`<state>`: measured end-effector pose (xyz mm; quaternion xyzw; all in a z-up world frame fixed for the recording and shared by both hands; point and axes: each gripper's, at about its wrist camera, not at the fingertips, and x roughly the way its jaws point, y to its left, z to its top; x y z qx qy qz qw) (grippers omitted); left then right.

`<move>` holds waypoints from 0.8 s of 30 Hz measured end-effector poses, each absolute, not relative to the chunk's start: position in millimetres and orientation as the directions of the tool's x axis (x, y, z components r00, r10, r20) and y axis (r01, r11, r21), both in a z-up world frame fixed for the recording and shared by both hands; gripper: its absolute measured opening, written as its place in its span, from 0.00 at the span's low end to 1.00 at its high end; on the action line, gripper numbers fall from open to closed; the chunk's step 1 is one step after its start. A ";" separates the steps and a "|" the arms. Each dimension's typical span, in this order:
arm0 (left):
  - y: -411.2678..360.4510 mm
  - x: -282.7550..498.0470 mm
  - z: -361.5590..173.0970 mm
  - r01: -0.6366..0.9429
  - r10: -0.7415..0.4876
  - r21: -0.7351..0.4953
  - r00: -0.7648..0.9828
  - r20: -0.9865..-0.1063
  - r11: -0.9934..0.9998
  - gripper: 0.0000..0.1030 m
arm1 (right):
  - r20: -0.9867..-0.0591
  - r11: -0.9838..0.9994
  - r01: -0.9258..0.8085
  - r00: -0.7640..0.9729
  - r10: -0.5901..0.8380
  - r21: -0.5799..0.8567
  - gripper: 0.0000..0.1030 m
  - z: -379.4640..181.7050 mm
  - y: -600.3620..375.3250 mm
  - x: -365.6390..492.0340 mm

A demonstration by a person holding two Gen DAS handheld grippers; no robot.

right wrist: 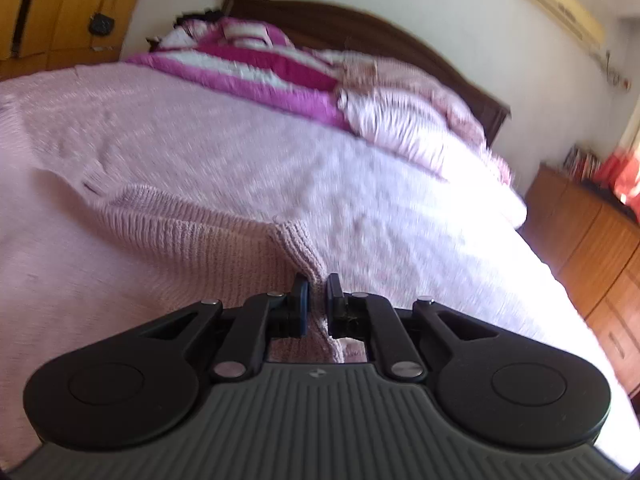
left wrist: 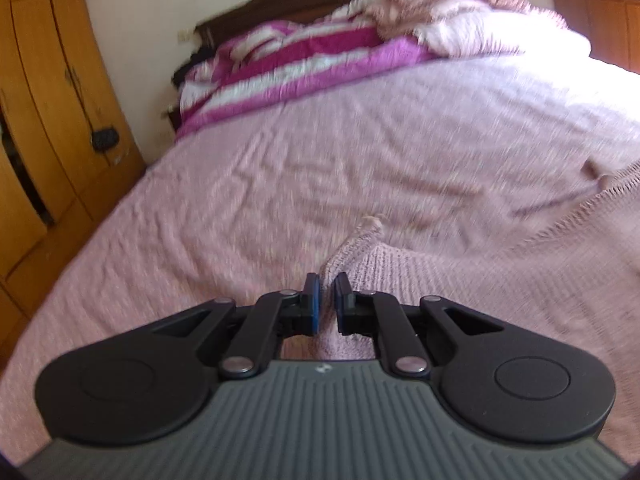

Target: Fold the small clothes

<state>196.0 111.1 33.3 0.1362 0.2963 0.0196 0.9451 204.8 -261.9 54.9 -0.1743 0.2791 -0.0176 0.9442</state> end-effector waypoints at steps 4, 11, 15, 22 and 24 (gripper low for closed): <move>123.1 203.2 13.8 0.002 0.148 0.250 0.800 -0.581 0.968 0.23 | -0.580 0.938 -0.061 0.799 -0.158 -0.340 0.10 24.6 -272.0 229.9; 146.3 199.6 25.5 -0.042 0.137 0.174 0.803 -0.580 0.984 0.51 | -0.543 0.929 0.007 0.810 -0.222 -0.370 0.60 21.5 -276.4 228.4; 160.1 190.7 35.4 -0.047 0.096 0.099 0.812 -0.575 0.994 0.61 | -0.561 0.968 0.046 0.808 -0.180 -0.246 0.68 38.4 -290.7 213.1; 159.0 190.6 23.3 -0.041 0.106 0.119 0.789 -0.605 0.992 0.62 | -0.554 0.999 0.033 0.831 -0.048 -0.038 0.91 47.1 -293.8 163.9; 160.3 188.9 22.6 -0.054 0.102 0.097 0.786 -0.610 0.994 0.62 | -0.572 0.999 0.026 0.820 -0.038 -0.029 0.92 38.5 -293.9 159.8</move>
